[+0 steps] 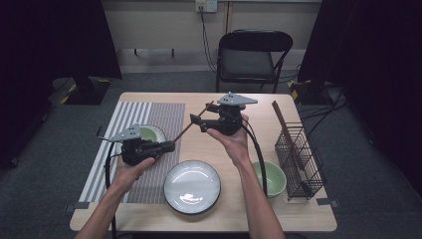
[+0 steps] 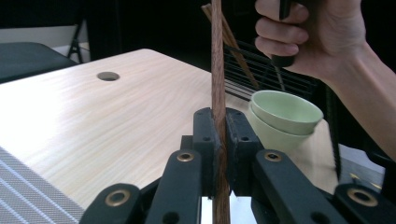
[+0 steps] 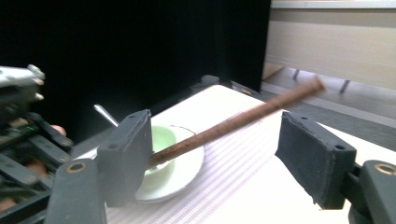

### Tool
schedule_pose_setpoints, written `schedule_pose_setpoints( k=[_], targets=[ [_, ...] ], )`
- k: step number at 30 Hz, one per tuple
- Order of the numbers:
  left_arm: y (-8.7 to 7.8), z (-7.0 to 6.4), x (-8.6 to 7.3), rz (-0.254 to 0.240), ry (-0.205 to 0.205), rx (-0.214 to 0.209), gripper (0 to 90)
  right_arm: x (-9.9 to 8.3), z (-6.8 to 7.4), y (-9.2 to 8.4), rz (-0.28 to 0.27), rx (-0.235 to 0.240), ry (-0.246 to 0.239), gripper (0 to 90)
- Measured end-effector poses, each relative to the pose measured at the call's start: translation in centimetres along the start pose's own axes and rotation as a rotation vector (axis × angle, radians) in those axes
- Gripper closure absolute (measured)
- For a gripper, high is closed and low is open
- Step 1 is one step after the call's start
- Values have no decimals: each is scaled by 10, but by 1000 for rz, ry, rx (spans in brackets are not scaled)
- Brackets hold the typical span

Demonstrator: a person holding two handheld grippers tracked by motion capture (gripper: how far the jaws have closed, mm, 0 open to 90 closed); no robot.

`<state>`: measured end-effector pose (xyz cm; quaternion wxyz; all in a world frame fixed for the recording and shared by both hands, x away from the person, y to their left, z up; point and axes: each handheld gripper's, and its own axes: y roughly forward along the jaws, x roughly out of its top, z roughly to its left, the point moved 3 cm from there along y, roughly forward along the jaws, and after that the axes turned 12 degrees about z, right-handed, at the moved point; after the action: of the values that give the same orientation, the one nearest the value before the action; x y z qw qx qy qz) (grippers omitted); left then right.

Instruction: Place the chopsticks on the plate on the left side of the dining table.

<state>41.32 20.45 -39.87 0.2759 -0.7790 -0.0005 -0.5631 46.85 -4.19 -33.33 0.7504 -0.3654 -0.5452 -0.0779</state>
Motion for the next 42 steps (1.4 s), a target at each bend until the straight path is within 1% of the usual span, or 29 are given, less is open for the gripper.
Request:
schedule_pose_setpoints(
  k=[1, 3, 7, 8, 13, 18, 19, 21, 23, 25, 26, 27, 29, 31, 33, 36, 42],
  targets=[
    [0, 0, 0, 1, -8, -3, 844, -1, -1, 0, 4, -13, -3, 261],
    [0, 1, 0, 3, -4, 4, 844, -2, -3, 0, 4, -5, 6, 260],
    [-3, 2, 0, -8, -13, 0, 844, -5, -5, 1, 10, -21, 7, 259],
    [-3, 2, 0, -18, -14, -10, 844, -5, -6, 0, 11, -26, 11, 258],
    [-4, 1, 1, -17, -5, -11, 844, -7, -7, -2, 8, -32, 8, 258],
    [-6, 0, 2, -27, -8, -18, 845, -7, -11, -6, 7, -45, 13, 257],
    [-6, 0, 2, -24, 6, -11, 845, -8, -12, -6, 3, -46, 13, 257],
    [-6, -2, 4, -26, 3, -11, 844, -8, -12, -8, 2, -51, 10, 257],
    [-7, -3, 4, -23, 11, -12, 844, -9, -13, -9, 2, -51, 11, 256],
    [-8, -3, 5, -31, 10, -18, 844, -9, -14, -10, 7, -63, 9, 256],
    [-8, -3, 5, -26, 18, -13, 844, -10, -14, -11, 8, -63, 12, 256],
    [-8, -4, 6, -29, 13, -12, 845, -11, -14, -11, 5, -64, 12, 257],
    [-8, -3, 5, -27, 18, -13, 844, -12, -15, -12, 5, -65, 10, 257],
    [-7, -4, 5, -29, 11, -18, 845, -13, -15, -13, 9, -70, 10, 259],
    [-7, -4, 5, -29, 13, -15, 844, -14, -16, -13, 10, -74, 6, 259],
    [-7, -3, 5, -34, -2, -7, 845, -16, -18, -13, 19, -82, 14, 261],
    [-7, -3, 4, -28, 3, -10, 845, -20, -20, -14, 12, -84, 17, 263]
  ],
)
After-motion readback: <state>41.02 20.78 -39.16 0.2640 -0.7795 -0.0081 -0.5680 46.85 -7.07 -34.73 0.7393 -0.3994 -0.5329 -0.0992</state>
